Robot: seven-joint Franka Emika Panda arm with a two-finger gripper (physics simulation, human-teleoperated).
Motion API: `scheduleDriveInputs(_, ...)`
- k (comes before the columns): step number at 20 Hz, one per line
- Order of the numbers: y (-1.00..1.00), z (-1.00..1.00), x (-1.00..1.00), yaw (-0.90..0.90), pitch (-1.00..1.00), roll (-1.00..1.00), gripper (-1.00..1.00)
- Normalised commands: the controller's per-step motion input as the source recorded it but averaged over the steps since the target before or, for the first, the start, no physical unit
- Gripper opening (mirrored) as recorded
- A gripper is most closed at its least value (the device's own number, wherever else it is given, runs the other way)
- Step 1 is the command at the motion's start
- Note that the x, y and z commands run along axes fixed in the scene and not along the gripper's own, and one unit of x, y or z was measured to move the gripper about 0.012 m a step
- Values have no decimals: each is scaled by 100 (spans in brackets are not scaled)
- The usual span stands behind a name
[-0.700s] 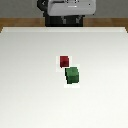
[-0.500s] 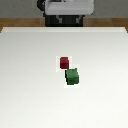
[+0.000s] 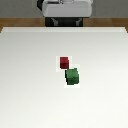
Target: Place the red cube on top of the green cube.
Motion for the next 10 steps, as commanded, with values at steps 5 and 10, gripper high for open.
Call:
scheduleDriveInputs(5, 0, 0, 40, 0, 0, 0, 100)
scheduleDriveInputs(10, -20, 0, 0, 0, 0, 0, 100)
